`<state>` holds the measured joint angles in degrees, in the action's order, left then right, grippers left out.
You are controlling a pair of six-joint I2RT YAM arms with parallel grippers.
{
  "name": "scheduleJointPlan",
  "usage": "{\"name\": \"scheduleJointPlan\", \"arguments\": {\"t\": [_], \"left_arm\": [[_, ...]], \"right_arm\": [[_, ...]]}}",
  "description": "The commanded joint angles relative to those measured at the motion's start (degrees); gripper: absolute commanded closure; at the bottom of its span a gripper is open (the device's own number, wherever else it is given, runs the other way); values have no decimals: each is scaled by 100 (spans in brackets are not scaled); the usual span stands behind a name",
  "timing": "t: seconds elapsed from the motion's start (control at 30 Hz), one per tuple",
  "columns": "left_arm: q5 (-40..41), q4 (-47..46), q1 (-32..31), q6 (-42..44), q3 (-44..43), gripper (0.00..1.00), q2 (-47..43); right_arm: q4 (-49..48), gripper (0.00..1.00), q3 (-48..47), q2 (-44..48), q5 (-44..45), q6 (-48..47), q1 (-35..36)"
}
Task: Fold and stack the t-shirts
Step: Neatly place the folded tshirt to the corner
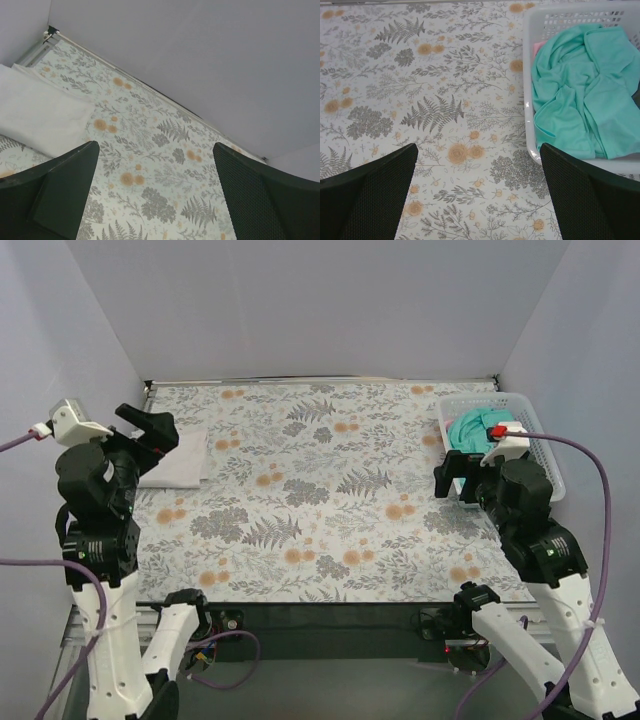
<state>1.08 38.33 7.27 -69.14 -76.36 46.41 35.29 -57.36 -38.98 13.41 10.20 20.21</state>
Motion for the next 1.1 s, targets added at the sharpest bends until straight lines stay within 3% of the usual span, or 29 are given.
{"name": "scheduleJointPlan", "arguments": {"t": [0.0,0.17,0.33,0.47,0.6,1.07], "left_arm": [[688,851,-444,-249,226,9,-281],[1456,853,-1139,-205,919,8,-1553],[1509,589,-1149,-205,1878,8,-2320],[1658,195,-1149,-494,2300,2,-2646],[1746,-456,-1149,-652,2748,2,-3076],[1878,-1073,-1149,-873,3188,2,-2892]], "right_arm": [[31,2,-214,267,434,17,89],[-206,2,-65,769,732,-62,89],[-242,2,111,1041,1181,-193,89],[-338,2,208,1147,1067,-229,89],[-452,2,261,1244,1076,-290,80],[-769,2,428,1349,918,-597,89]]}}
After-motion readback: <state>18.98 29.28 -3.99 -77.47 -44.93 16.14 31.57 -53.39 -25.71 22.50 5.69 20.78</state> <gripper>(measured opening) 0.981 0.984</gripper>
